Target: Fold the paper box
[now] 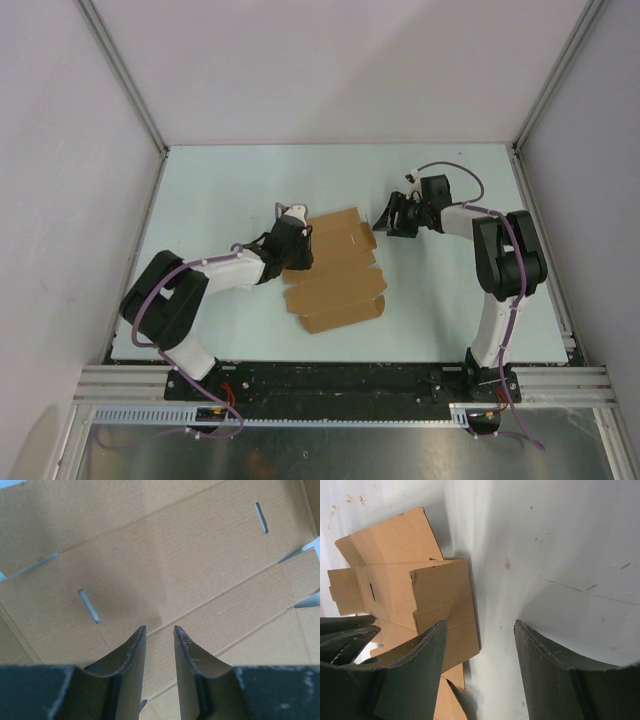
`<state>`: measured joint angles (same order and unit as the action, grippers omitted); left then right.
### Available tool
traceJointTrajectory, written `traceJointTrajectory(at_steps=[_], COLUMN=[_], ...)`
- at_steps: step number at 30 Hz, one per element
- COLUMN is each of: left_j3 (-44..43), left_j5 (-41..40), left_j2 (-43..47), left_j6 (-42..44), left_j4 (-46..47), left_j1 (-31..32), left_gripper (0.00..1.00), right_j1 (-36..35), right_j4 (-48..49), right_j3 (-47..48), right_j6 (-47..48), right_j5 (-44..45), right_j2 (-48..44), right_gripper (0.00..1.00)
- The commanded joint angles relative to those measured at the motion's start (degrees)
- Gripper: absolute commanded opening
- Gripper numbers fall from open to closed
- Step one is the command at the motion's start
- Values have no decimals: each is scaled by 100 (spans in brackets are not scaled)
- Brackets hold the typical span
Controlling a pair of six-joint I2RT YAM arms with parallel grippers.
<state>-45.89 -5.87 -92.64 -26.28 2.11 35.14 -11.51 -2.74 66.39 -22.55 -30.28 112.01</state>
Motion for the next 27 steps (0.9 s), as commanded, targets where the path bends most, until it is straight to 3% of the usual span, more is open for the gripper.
traceJointTrajectory(at_steps=[1,27], left_j3=[-254,-271], left_j5=[-55,86], left_j2=[-149,-404], left_j6=[141,106], left_j4=[158,158], left_j1=[20,20], left_gripper=[34,34], right_j1=[26,-141], right_j4=[195,705], right_j3=[-21,-21], right_j6=[-48,-303], right_j5=[-302,-1621], right_j2=[260,1007], right_gripper=[62,69])
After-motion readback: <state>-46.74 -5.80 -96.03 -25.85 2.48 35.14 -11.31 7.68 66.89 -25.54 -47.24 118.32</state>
